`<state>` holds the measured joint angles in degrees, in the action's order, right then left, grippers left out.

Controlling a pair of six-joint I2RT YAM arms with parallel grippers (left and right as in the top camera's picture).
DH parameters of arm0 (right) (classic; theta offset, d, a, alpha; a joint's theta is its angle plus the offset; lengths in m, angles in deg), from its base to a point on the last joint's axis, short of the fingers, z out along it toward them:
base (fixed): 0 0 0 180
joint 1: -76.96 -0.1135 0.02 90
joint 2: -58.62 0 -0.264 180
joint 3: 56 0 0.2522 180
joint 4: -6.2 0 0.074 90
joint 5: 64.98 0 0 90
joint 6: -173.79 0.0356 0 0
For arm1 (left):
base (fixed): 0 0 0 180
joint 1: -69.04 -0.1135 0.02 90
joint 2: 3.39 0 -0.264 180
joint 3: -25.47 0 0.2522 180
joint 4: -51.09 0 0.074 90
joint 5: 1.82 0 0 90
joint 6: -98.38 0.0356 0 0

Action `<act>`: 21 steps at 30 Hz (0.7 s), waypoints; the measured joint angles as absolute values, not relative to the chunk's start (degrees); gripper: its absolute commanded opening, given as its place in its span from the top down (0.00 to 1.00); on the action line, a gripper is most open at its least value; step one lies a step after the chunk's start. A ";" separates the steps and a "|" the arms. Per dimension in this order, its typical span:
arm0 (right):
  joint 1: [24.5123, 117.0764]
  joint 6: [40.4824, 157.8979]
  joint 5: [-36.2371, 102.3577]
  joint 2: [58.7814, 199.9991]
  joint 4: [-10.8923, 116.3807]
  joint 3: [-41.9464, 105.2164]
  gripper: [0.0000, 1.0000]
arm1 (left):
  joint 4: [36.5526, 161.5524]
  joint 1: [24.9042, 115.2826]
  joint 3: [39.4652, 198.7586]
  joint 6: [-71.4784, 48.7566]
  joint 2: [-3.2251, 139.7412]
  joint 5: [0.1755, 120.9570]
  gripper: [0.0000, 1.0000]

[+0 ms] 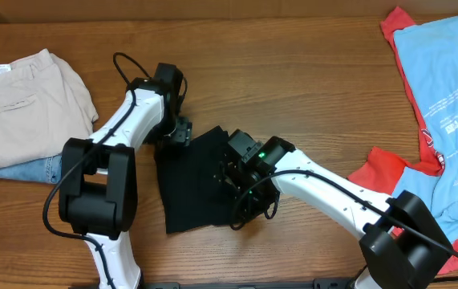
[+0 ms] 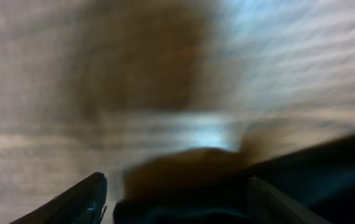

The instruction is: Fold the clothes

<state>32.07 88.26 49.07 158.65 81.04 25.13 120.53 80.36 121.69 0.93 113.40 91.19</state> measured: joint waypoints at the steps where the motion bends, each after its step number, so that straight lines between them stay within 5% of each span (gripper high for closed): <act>1: 32.10 88.24 49.11 159.00 80.62 24.80 0.84 | 121.64 80.11 121.67 0.93 113.43 91.17 0.25; 21: 47.83 85.46 35.83 167.02 68.27 24.24 0.81 | 142.56 79.81 121.28 -1.12 113.43 88.83 0.34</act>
<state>47.83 85.46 35.83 167.02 68.27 24.24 142.56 79.81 121.28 -1.12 113.43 88.83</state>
